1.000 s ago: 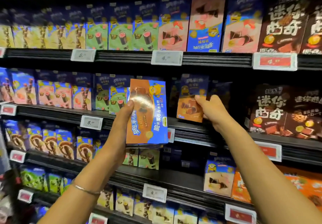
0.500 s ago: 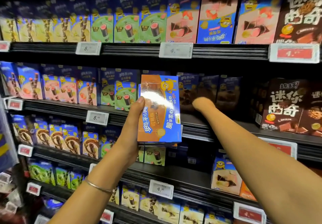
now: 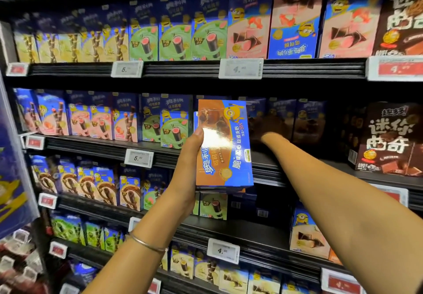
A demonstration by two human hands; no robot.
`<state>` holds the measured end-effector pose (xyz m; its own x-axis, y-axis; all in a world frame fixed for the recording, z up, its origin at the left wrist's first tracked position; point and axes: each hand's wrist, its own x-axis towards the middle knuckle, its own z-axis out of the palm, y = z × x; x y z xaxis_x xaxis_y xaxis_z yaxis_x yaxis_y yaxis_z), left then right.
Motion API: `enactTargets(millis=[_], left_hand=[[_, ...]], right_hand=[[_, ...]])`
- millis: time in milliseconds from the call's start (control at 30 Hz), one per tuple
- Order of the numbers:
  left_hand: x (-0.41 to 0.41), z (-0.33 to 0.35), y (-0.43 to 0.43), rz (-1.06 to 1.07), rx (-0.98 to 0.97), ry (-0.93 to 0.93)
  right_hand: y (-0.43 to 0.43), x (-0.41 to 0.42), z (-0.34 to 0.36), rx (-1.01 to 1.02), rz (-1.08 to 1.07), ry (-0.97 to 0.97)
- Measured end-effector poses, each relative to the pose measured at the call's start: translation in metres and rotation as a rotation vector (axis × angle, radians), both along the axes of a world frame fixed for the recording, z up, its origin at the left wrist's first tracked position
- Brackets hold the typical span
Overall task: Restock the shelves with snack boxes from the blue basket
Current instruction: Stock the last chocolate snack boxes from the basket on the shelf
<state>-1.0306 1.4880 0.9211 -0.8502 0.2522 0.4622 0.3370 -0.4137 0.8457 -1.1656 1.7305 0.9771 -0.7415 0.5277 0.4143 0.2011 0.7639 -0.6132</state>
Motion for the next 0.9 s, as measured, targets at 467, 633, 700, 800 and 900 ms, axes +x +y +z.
enactTargets(millis=[467,633,700,800,900], left_hand=[[-0.002,-0.003,0.016,0.008,0.019,-0.105],[0.0,-0.004,0.021,0.015,0.013,-0.08],[0.0,-0.005,0.022,0.016,0.035,-0.08],[0.001,-0.007,0.021,0.0,0.057,-0.094],[0.001,-0.007,0.022,0.011,0.014,-0.102]], right_hand=[[-0.042,0.136,-0.019,-0.578,0.465,0.335],[-0.075,0.195,-0.045,-0.564,0.602,0.298],[-0.083,0.206,-0.046,-0.578,0.659,0.32],[-0.086,0.213,-0.043,-0.549,0.665,0.315],[-0.087,0.216,-0.042,-0.545,0.627,0.318]])
